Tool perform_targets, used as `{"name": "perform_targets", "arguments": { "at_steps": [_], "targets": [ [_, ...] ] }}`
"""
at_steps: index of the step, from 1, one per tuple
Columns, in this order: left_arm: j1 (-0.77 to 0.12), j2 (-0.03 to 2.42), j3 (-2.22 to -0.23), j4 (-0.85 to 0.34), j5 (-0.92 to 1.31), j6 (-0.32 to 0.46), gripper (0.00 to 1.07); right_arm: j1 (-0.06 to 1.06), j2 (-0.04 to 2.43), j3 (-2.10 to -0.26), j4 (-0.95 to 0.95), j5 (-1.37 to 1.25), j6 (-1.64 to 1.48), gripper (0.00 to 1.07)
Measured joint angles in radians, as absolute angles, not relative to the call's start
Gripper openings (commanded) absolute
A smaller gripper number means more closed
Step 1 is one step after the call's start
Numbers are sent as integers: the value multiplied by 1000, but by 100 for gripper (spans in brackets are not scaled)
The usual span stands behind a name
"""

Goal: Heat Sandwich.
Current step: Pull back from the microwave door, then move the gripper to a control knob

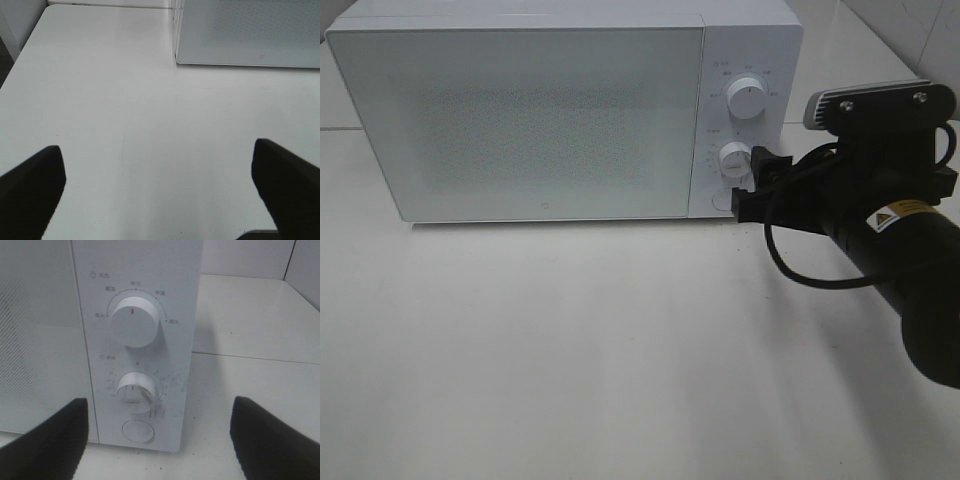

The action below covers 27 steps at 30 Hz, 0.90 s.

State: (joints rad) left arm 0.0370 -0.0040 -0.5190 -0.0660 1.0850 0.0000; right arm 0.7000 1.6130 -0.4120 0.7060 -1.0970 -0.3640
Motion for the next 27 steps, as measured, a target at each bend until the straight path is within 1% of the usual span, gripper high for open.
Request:
{"name": "perform_targets", "arguments": {
  "at_steps": [4,21,27],
  "targets": [
    [37,-4,-519,-66,1085,0,96,731,1658,-413,707,-1116,-364,76],
    [37,-4,-519,-66,1085,0,96,732,1710,-416,706,-1149,-338,76],
    [37,-4,-519,-66,1085,0,96,732,1790,-476,706,-1148,-298,76]
  ]
}}
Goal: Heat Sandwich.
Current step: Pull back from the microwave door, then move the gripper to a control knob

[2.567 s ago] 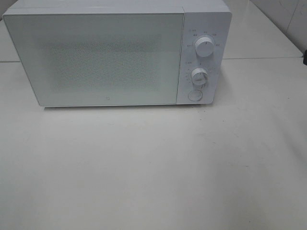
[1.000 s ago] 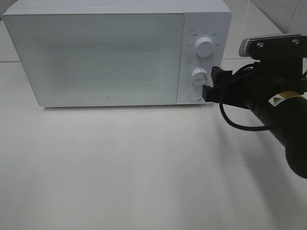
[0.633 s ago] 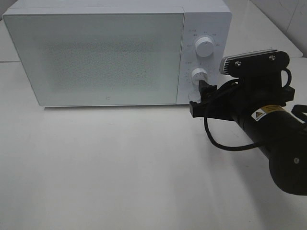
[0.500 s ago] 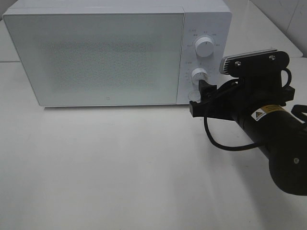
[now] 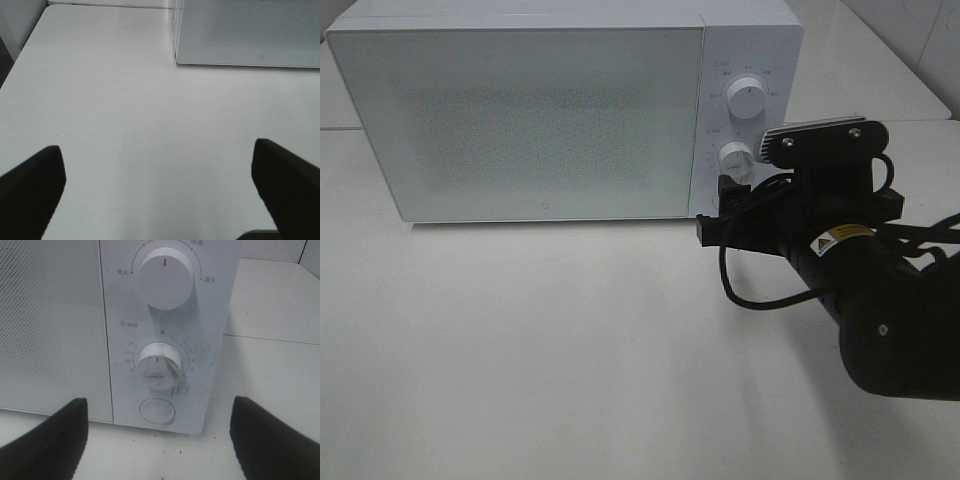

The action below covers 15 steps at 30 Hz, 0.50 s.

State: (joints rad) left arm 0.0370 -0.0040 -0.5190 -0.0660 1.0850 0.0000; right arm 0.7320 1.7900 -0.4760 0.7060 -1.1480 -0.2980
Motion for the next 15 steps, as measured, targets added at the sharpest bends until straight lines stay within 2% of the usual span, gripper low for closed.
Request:
{"name": "perform_targets", "arguments": {
  "at_steps": [15],
  "targets": [
    [37,-5,-519,-66,1085,0,96,684,1921,-639,706,-1140,-283,76]
  ]
}}
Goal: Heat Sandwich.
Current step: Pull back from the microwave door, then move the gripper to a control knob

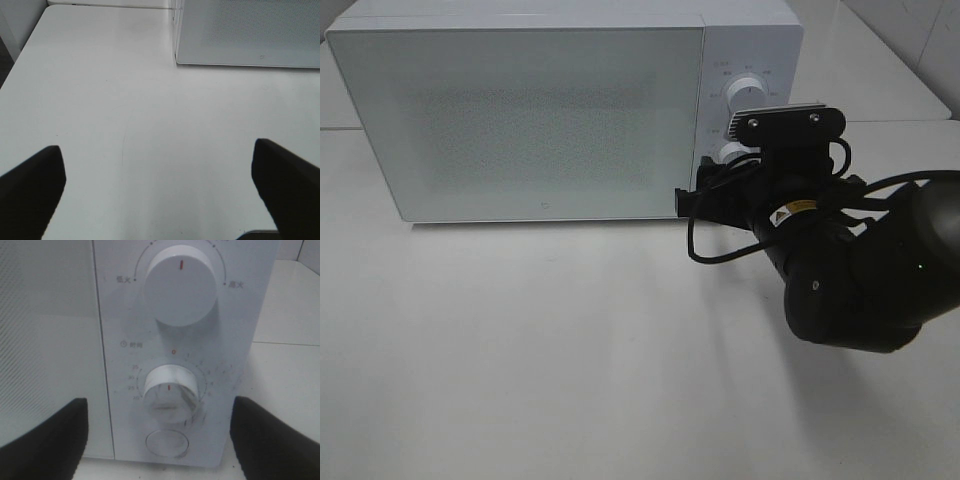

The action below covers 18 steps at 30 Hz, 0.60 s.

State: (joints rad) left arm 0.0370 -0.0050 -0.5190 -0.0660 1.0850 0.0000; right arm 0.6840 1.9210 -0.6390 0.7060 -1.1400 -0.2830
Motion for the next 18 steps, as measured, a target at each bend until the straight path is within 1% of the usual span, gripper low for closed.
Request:
{"name": "perform_targets", "arguments": {
  "at_steps": [11,18],
  "targets": [
    [37,-5,-519,-66,1085,0,96,615,2016,-764,706,-1115,-283,76],
    [37,-5,-519,-66,1085,0,96,608,2047,-790,705,-1102,-282,76]
  ]
}}
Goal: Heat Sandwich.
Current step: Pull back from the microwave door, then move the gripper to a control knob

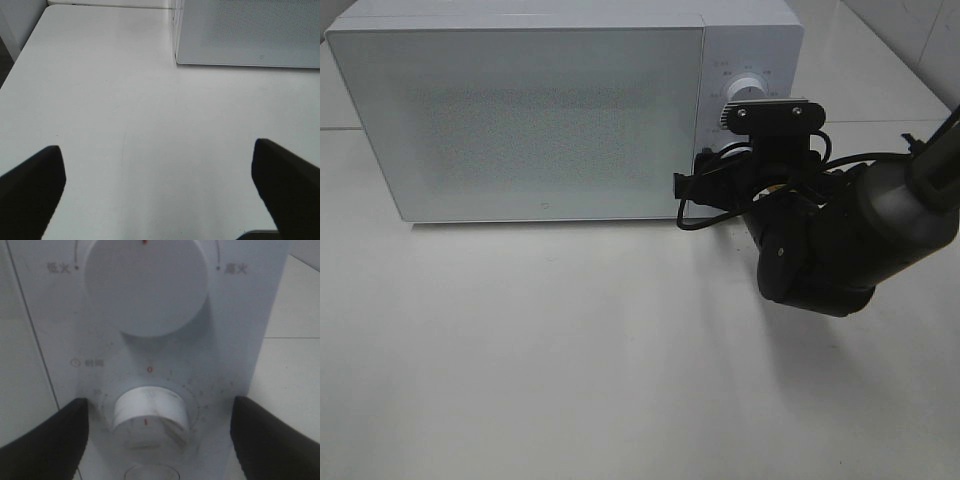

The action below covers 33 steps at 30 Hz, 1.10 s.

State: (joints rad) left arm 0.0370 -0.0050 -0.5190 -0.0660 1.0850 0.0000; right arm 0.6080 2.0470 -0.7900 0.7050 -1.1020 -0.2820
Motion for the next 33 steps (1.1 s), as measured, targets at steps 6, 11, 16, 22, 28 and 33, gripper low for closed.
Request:
{"name": "perform_targets", "arguments": {
  "at_steps": [6,11,16,22,28,33],
  "targets": [
    [37,-5,-519,-66,1085,0,96,608,2050,-791,706,-1099,-279,75],
    [37,-5,-519,-66,1085,0,96,608,2050,-791,706,-1092,-273,61],
    [37,-5,-519,-66,1085,0,96,608,2050,-791,700,-1090,-264,34],
    [37,-5,-519,-66,1085,0,96,609,2050,-792,697,-1087,-259,14],
    [37,-5,-519,-66,1085,0,96,609,2050,-792,697,-1087,-259,15],
    [37,-5,-519,-66,1085,0,96,609,2050,-792,697,-1087,-258,16]
  ]
}}
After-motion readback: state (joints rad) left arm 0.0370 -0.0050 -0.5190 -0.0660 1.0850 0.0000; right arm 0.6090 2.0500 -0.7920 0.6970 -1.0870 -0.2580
